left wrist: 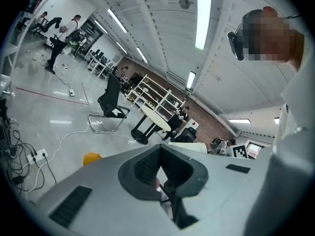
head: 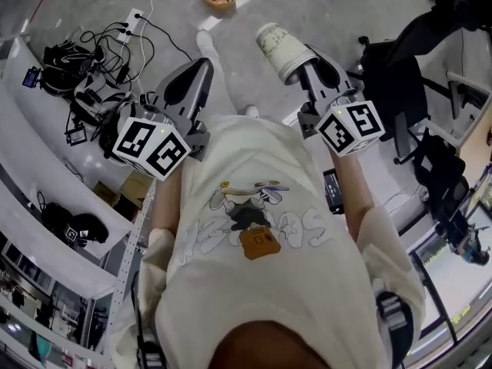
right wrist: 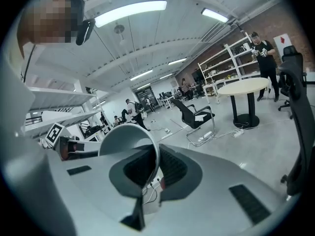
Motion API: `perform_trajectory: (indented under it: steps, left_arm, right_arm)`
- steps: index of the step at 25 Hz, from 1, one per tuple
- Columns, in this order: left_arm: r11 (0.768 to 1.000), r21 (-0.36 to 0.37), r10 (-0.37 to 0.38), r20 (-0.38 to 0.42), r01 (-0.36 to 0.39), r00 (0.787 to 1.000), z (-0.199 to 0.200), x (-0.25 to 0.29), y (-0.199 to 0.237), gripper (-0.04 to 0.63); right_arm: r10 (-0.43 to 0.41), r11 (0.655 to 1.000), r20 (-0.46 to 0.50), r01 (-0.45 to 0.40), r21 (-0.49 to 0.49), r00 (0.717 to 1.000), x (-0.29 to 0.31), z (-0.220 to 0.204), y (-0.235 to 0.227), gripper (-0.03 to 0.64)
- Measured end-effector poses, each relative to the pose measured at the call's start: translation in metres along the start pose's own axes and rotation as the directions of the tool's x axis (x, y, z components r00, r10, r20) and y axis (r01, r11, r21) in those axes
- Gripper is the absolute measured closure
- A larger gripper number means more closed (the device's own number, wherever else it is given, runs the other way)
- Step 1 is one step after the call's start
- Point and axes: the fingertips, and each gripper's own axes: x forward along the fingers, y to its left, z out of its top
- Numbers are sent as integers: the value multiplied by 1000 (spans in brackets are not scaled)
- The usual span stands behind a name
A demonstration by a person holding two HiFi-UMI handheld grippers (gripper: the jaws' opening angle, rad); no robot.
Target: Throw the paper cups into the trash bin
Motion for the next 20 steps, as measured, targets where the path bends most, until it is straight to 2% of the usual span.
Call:
perform_trajectory:
  steps: [5, 9, 15, 20]
  left_arm:
    - [1000, 5, 1, -47, -1, 999, 99, 58, 89, 591]
    - [1000, -3, -3, -89, 3, 996, 136, 101, 136, 591]
    - [999, -48, -18, -168, 10, 986, 138, 180, 191, 591]
    - [997, -66, 31, -219, -46, 975, 123, 242, 242, 591]
  right_arm:
    - [-38, 999, -43, 38, -7, 998, 104, 53, -16, 592]
    - [-48, 999, -82, 48, -2, 995, 167, 75, -33, 592]
    - [-20, 1000, -117, 21, 14, 993, 263, 79, -77, 592]
    - [35, 999, -203, -32, 19, 979, 337, 47, -134, 593]
